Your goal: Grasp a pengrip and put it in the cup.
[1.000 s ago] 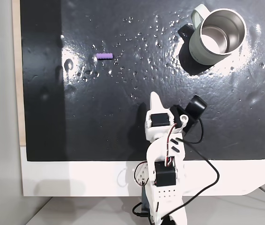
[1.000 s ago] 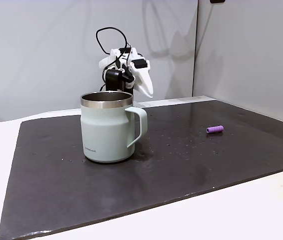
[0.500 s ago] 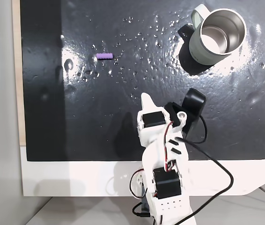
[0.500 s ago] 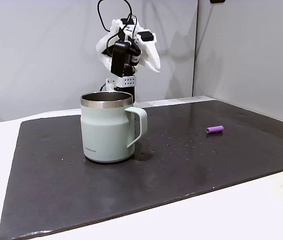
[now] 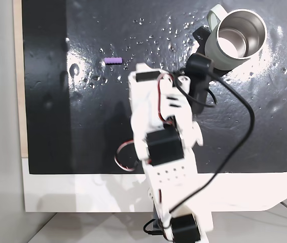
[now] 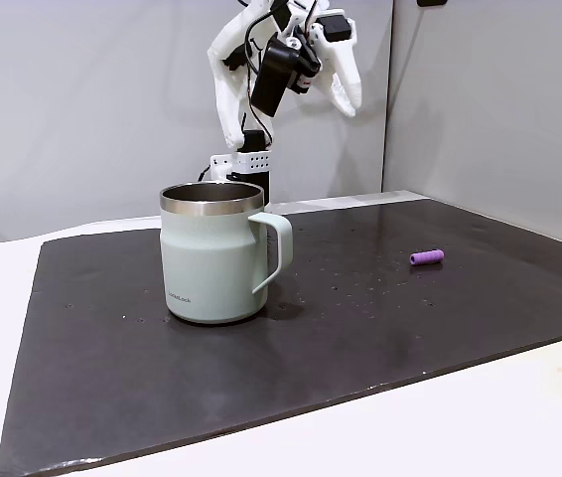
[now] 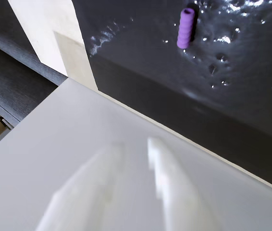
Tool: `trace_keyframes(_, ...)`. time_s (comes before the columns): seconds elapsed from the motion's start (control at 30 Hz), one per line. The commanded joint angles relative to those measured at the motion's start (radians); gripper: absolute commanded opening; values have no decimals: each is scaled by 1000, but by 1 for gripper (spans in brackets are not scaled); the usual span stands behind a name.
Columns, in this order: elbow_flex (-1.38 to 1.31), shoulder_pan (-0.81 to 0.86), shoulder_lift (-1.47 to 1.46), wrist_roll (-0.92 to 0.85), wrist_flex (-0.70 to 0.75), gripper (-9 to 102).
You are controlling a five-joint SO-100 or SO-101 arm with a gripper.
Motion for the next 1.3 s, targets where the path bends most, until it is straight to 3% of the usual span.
trace_keyframes(0.0, -207, -31, -124, 38, 52, 11)
trace_keyframes(0.13, -268, -52, -215, 37, 55, 22)
trace_keyframes(0.63, -476, -78, -545, 210, 92, 26)
trace_keyframes(1.27, -749, -115, -1035, 305, 143, 26)
